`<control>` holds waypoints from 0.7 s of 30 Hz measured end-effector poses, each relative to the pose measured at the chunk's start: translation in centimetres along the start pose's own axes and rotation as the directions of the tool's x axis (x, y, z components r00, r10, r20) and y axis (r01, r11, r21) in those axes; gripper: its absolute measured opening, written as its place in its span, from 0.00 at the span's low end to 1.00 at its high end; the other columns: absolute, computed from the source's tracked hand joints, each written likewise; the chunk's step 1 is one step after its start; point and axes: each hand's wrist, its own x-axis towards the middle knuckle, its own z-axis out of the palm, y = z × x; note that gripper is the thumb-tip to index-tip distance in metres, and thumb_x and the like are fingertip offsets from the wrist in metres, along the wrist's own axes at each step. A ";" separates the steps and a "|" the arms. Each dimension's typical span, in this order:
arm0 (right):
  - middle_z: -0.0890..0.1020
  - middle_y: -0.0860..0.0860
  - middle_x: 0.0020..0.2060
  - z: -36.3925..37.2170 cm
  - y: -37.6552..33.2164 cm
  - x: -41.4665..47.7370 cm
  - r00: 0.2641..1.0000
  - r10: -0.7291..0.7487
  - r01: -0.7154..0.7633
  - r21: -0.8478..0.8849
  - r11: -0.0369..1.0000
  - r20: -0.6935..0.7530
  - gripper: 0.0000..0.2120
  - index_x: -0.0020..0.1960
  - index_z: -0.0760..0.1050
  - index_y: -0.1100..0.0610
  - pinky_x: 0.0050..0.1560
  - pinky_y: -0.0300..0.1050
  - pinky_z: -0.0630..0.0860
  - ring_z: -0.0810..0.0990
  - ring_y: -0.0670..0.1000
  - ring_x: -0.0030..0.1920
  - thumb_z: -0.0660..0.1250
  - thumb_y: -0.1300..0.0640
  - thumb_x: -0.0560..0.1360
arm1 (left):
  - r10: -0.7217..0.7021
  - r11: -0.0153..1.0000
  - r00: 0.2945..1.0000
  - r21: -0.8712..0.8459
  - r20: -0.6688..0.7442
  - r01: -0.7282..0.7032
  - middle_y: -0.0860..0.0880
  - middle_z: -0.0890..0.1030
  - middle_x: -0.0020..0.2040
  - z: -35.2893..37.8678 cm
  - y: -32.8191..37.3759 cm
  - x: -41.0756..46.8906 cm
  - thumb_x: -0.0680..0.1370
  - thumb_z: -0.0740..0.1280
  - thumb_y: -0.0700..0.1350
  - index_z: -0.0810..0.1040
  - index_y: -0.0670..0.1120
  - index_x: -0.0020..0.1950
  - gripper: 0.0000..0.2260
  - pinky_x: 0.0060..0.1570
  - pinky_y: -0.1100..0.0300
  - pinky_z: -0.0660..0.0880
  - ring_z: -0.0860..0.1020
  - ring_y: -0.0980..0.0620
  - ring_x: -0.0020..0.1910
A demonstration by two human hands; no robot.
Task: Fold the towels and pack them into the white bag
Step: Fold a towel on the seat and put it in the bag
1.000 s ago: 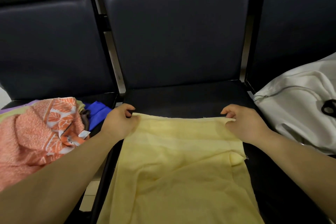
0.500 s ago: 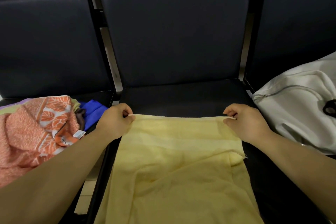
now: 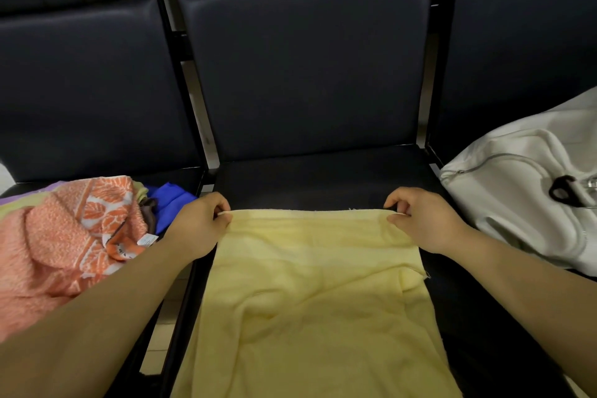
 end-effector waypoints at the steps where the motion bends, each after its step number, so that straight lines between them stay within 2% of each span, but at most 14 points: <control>1: 0.80 0.43 0.45 -0.3 -0.1 -0.2 1.000 0.006 -0.006 0.048 0.999 0.001 0.09 0.51 0.79 0.44 0.44 0.36 0.73 0.79 0.43 0.45 0.73 0.56 0.75 | 0.002 1.000 1.000 -0.011 -0.005 -0.002 0.52 0.80 0.42 -0.3 0.0 -0.3 0.81 0.68 0.45 0.75 0.54 0.47 0.05 0.37 0.62 0.73 0.79 0.54 0.41; 5: 0.84 0.43 0.44 -1.5 -1.3 -1.4 1.000 0.027 -0.029 0.192 0.981 0.016 0.07 0.47 0.81 0.44 0.49 0.41 0.78 0.82 0.42 0.46 0.75 0.55 0.74 | -0.030 0.996 0.999 -0.080 -0.045 0.027 0.54 0.81 0.44 -1.9 0.4 -1.8 0.81 0.67 0.42 0.79 0.52 0.49 0.05 0.38 0.66 0.71 0.79 0.56 0.43; 10: 0.84 0.46 0.42 -4.1 -3.8 -3.8 0.997 0.039 -0.015 0.311 0.950 -0.073 0.05 0.46 0.81 0.48 0.44 0.39 0.76 0.82 0.46 0.45 0.77 0.54 0.74 | -0.102 0.978 0.984 -0.194 -0.144 0.073 0.53 0.82 0.44 -5.7 2.1 -4.3 0.80 0.68 0.43 0.81 0.52 0.47 0.05 0.37 0.63 0.71 0.80 0.52 0.44; 12: 0.84 0.47 0.42 -5.6 -4.7 -4.7 0.993 0.041 0.004 0.371 0.929 -0.112 0.06 0.47 0.81 0.49 0.43 0.37 0.75 0.82 0.46 0.45 0.77 0.55 0.74 | -0.102 0.966 0.981 -0.254 -0.164 0.059 0.53 0.83 0.44 -7.2 2.5 -5.4 0.79 0.70 0.43 0.82 0.52 0.46 0.05 0.40 0.63 0.72 0.81 0.53 0.45; 14: 0.85 0.47 0.42 -7.3 -5.5 -5.3 0.990 0.043 0.018 0.420 0.907 -0.136 0.06 0.47 0.82 0.49 0.46 0.40 0.77 0.83 0.46 0.46 0.78 0.56 0.73 | -0.081 0.959 0.979 -0.282 -0.185 0.026 0.54 0.84 0.42 -8.9 3.2 -6.5 0.78 0.71 0.42 0.83 0.53 0.44 0.06 0.40 0.64 0.72 0.82 0.53 0.44; 17: 0.86 0.47 0.41 -10.0 -7.2 -5.7 0.985 0.032 0.051 0.463 0.885 -0.169 0.06 0.46 0.83 0.48 0.49 0.45 0.80 0.85 0.47 0.46 0.78 0.56 0.72 | -0.076 0.958 0.966 -0.288 -0.248 0.001 0.53 0.83 0.34 -11.8 5.1 -7.5 0.77 0.72 0.40 0.84 0.50 0.43 0.05 0.36 0.69 0.70 0.80 0.55 0.39; 19: 0.86 0.47 0.40 -11.9 -8.5 -5.6 0.979 0.029 0.075 0.483 0.872 -0.203 0.06 0.46 0.84 0.50 0.46 0.43 0.79 0.85 0.48 0.45 0.78 0.58 0.72 | -0.078 0.955 0.957 -0.295 -0.278 -0.007 0.58 0.83 0.35 -13.9 6.3 -7.9 0.77 0.73 0.41 0.85 0.50 0.44 0.05 0.34 0.70 0.69 0.79 0.59 0.36; 21: 0.86 0.49 0.40 -13.8 -9.8 -5.3 0.971 0.028 0.092 0.479 0.873 -0.236 0.05 0.46 0.84 0.51 0.42 0.42 0.77 0.84 0.48 0.41 0.78 0.58 0.72 | -0.037 0.953 0.953 -0.298 -0.301 -0.057 0.57 0.84 0.35 -16.0 7.2 -7.9 0.77 0.73 0.42 0.85 0.52 0.44 0.05 0.36 0.69 0.70 0.80 0.60 0.37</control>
